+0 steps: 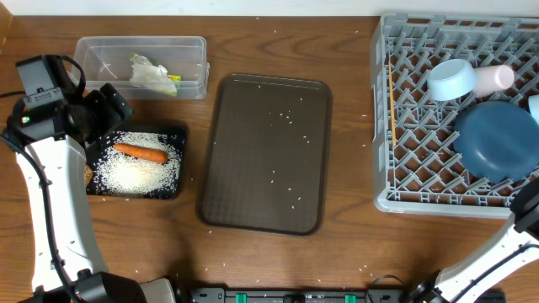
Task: Sort waste into correct bins and load items into the dishwasher rack
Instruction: 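Lower the light blue cup into the rack and open the right gripper, then raise the right gripper up out of the dish rack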
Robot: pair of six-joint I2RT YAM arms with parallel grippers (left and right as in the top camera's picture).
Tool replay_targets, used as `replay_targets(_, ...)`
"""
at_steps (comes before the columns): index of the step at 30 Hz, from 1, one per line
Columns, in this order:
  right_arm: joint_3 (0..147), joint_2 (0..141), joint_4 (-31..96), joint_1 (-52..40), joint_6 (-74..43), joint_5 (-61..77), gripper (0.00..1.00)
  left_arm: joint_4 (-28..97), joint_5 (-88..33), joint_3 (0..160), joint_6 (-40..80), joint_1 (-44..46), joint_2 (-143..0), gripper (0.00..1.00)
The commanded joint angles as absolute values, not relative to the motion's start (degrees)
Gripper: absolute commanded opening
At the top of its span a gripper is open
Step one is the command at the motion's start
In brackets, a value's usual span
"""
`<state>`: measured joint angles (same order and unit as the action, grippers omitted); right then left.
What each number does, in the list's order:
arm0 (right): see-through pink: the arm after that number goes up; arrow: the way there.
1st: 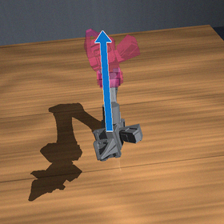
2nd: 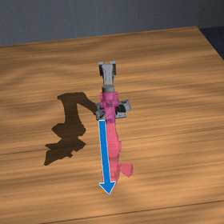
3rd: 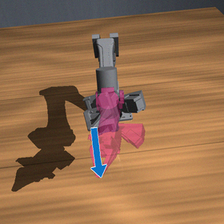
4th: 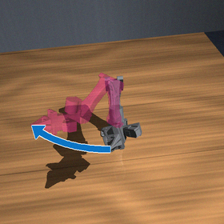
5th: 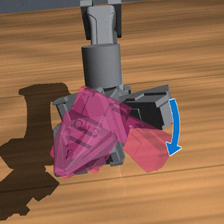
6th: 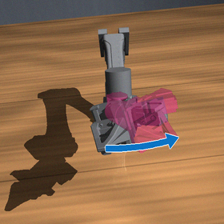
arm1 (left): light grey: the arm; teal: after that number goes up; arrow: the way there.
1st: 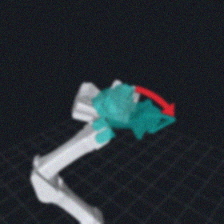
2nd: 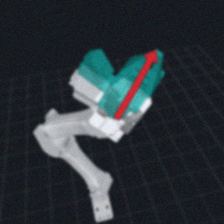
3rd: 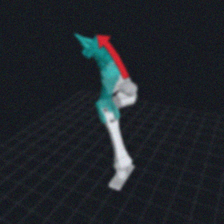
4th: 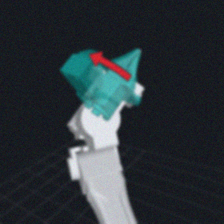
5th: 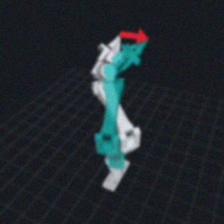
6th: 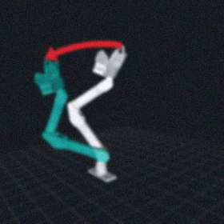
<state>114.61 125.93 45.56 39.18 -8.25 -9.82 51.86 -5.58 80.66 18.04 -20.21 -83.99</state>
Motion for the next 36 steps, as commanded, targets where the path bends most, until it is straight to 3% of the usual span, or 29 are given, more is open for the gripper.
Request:
replay_targets(1,114.63,126.96,46.22,39.13,-6.83,-6.96,0.01,51.83,-5.30,81.49,18.33,-20.45,-83.59,0.98)
replay_targets(13,114.67,123.26,46.61,36.53,-5.65,13.65,0.01,51.83,-5.30,81.49,18.33,-20.45,-83.59,0.98)
replay_targets(19,114.69,119.68,47.07,34.17,-5.74,17.41,0.01,51.83,-5.30,81.49,18.33,-20.45,-83.59,0.98)
replay_targets(30,114.67,115.18,44.95,25.80,-6.81,15.55,0.02,51.83,-5.30,81.49,18.33,-20.45,-83.59,0.98)
replay_targets(36,114.67,117.58,44.10,20.12,-10.20,-3.36,0.02,51.83,-5.30,81.49,18.33,-20.45,-83.59,0.98)
